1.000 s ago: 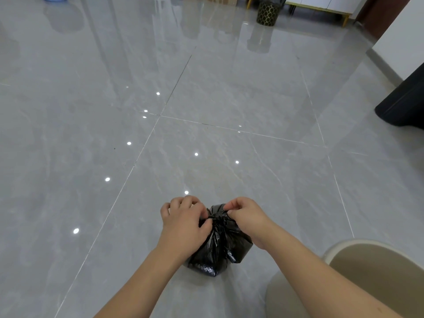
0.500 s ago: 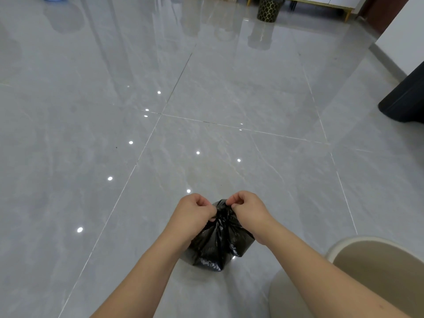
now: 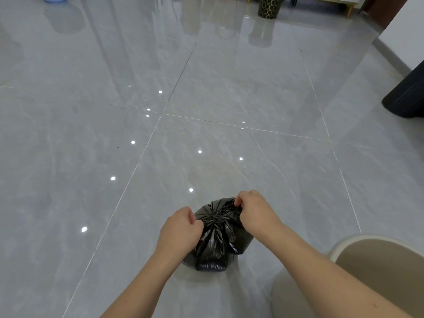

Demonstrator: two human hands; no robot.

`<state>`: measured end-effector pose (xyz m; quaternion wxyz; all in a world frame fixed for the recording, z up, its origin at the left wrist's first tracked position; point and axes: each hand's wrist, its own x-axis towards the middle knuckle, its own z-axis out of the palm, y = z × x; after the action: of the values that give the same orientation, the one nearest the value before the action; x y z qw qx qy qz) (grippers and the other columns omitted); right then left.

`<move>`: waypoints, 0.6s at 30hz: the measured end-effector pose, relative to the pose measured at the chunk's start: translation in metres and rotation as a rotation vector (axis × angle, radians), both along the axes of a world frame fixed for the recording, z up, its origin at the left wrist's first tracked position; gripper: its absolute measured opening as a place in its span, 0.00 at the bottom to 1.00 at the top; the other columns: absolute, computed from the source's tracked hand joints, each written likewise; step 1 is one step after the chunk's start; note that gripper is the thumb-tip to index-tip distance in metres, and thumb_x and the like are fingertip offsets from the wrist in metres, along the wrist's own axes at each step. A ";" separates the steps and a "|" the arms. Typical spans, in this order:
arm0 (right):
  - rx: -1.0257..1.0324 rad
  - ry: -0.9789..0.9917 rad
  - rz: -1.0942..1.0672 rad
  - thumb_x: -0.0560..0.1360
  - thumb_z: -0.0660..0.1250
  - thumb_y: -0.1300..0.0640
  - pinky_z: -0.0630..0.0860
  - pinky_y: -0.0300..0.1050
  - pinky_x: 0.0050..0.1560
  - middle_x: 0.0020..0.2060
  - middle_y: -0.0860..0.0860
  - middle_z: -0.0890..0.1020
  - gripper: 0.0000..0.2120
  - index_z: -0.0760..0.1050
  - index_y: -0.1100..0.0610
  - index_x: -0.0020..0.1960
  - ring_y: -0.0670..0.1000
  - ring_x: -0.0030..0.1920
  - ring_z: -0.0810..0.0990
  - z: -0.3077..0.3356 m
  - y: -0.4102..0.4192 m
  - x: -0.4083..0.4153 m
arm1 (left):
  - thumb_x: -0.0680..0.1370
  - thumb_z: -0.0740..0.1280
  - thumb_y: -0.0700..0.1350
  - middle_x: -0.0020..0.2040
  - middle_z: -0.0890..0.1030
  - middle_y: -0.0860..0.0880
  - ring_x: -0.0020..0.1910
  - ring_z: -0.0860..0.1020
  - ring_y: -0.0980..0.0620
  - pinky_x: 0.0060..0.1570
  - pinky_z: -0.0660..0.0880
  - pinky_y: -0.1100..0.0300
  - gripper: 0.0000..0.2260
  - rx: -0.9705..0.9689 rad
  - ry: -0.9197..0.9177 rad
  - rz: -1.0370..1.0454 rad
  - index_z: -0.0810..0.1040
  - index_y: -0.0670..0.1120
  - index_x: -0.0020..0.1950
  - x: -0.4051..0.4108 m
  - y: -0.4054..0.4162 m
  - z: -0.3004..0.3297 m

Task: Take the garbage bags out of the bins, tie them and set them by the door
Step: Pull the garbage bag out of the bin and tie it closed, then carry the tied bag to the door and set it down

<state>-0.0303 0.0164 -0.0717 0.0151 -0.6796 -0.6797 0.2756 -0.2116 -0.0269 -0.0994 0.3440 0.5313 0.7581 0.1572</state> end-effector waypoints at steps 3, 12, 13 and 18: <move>-0.115 0.059 0.108 0.79 0.53 0.63 0.72 0.43 0.59 0.64 0.53 0.68 0.21 0.67 0.55 0.71 0.55 0.59 0.75 -0.001 -0.001 0.004 | 0.74 0.61 0.48 0.39 0.79 0.55 0.42 0.77 0.52 0.42 0.74 0.56 0.05 0.043 0.053 -0.067 0.75 0.51 0.43 0.002 0.001 -0.005; -0.052 -0.164 0.202 0.77 0.59 0.62 0.74 0.47 0.57 0.58 0.55 0.72 0.14 0.77 0.58 0.60 0.56 0.57 0.73 0.013 0.006 0.014 | 0.80 0.55 0.44 0.40 0.75 0.50 0.41 0.74 0.48 0.38 0.69 0.54 0.07 0.066 0.139 -0.237 0.70 0.45 0.45 0.020 0.018 0.015; -0.002 -0.126 0.162 0.77 0.59 0.62 0.73 0.48 0.59 0.59 0.54 0.71 0.14 0.76 0.57 0.61 0.56 0.58 0.72 0.026 0.009 0.018 | 0.81 0.55 0.44 0.40 0.76 0.49 0.40 0.75 0.47 0.37 0.68 0.54 0.07 0.093 0.131 -0.226 0.70 0.45 0.46 0.024 0.024 0.030; 0.145 0.066 0.024 0.77 0.57 0.64 0.72 0.48 0.59 0.59 0.54 0.75 0.15 0.73 0.57 0.61 0.56 0.58 0.73 0.142 0.016 0.052 | 0.83 0.55 0.45 0.38 0.78 0.46 0.38 0.76 0.44 0.37 0.71 0.52 0.07 0.251 0.149 -0.236 0.69 0.45 0.49 0.059 0.054 0.157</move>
<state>0.0219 0.0329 0.0705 0.0833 -0.6589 -0.7051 0.2484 -0.1526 0.0274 0.0577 0.2341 0.6655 0.6882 0.1693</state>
